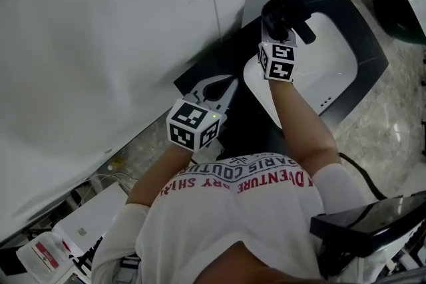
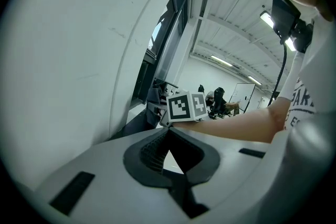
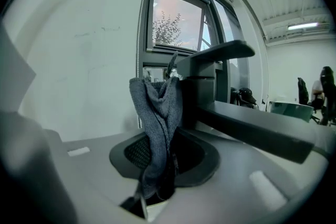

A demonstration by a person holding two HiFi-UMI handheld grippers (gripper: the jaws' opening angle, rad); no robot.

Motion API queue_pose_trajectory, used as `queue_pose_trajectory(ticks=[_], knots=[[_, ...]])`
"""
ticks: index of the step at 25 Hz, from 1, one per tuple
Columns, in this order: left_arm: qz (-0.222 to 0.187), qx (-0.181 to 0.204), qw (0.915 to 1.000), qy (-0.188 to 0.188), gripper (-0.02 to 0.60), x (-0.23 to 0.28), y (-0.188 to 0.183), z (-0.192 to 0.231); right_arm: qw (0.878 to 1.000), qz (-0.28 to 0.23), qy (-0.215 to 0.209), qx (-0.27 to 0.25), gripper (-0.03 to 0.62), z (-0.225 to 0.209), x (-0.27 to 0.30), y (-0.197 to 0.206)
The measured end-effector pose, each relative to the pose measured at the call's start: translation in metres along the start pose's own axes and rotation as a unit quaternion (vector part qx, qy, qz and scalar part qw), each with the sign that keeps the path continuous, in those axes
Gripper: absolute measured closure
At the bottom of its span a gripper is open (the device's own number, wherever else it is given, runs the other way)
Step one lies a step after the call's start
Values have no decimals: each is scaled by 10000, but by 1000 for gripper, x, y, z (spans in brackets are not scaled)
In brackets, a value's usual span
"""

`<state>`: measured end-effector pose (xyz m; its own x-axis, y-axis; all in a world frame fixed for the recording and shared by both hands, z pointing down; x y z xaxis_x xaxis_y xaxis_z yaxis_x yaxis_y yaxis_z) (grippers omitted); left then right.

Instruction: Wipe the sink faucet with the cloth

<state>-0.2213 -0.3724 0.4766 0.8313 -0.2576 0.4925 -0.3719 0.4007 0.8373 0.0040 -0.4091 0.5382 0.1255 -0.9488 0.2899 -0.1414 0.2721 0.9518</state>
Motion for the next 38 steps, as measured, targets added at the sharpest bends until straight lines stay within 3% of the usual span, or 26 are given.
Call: queue_pose_trajectory(ticks=[12, 17, 22, 26, 31, 38], knots=[[113, 135, 9995, 245, 581, 14, 1, -20, 9977, -390, 346, 441, 516, -21, -89, 24], [196, 213, 9989, 363, 580, 21, 3, -36, 9966, -331, 501, 561, 516, -38, -113, 38], [205, 239, 9989, 343, 580, 18, 2, -38, 9979, -419, 332, 375, 516, -25, -122, 28], [173, 170, 9994, 229, 581, 11, 3, -33, 9971, -666, -153, 325, 516, 4, -109, -2], [87, 96, 9999, 113, 580, 2, 3, -27, 9944, -638, -494, 677, 516, 14, -63, -43], [8, -64, 10000, -75, 580, -13, 1, -14, 9947, -362, -313, 910, 516, 8, -17, -63]])
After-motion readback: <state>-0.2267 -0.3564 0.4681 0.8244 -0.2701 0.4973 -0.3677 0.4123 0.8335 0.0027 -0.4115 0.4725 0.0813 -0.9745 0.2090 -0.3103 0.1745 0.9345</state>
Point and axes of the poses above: the fingertips, and each gripper's own axes: x forward along the fingers, z to its left, y out of its underside, the point moved 6 cm from there along -x, backward along the fingers, and after that the axes turned 13 degrees about -y, right-handed, at the moved point
